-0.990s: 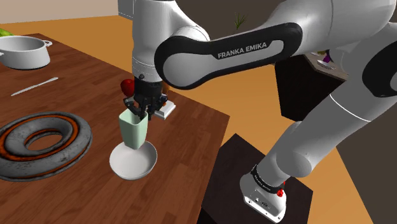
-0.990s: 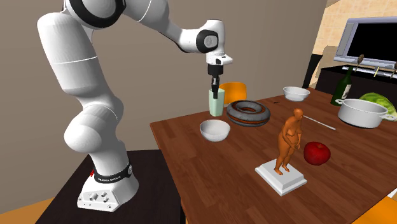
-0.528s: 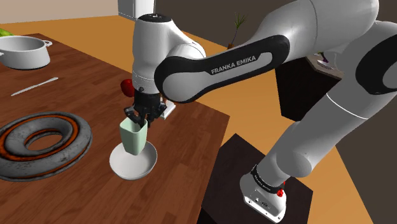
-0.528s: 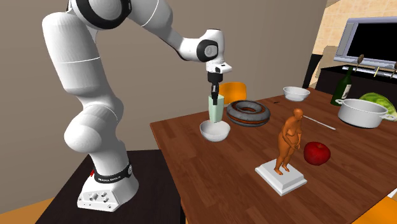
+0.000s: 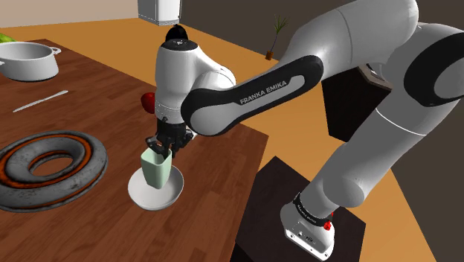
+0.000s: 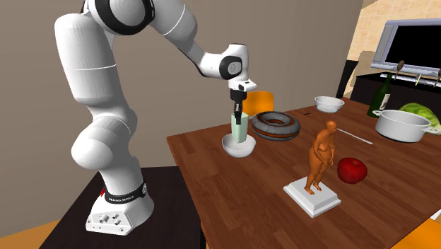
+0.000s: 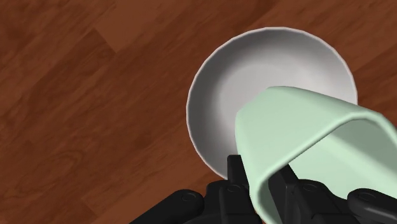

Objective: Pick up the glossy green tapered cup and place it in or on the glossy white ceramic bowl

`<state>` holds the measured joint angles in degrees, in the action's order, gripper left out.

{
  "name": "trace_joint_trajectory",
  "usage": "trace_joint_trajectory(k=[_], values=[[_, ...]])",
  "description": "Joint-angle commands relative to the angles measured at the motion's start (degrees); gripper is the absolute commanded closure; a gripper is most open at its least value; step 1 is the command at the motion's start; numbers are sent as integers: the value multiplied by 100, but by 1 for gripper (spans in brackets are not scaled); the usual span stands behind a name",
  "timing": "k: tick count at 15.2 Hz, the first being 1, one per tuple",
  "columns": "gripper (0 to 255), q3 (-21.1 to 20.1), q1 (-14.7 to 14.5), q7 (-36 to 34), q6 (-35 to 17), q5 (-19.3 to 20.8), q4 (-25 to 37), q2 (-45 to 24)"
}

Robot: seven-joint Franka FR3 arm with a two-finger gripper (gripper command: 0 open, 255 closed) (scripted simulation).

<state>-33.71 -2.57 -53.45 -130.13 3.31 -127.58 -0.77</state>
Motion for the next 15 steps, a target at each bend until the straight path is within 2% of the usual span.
trace_joint_trajectory(k=[1,6,7,12,15], values=[[255,1,0,-20,-51,32,-13,-39],[255,1,0,-21,-51,32,-13,-39],[0,1,0,-21,-50,32,-12,-40],[0,1,0,-21,-50,32,-12,-40],[0,7,10,178,505,-245,242,329]])
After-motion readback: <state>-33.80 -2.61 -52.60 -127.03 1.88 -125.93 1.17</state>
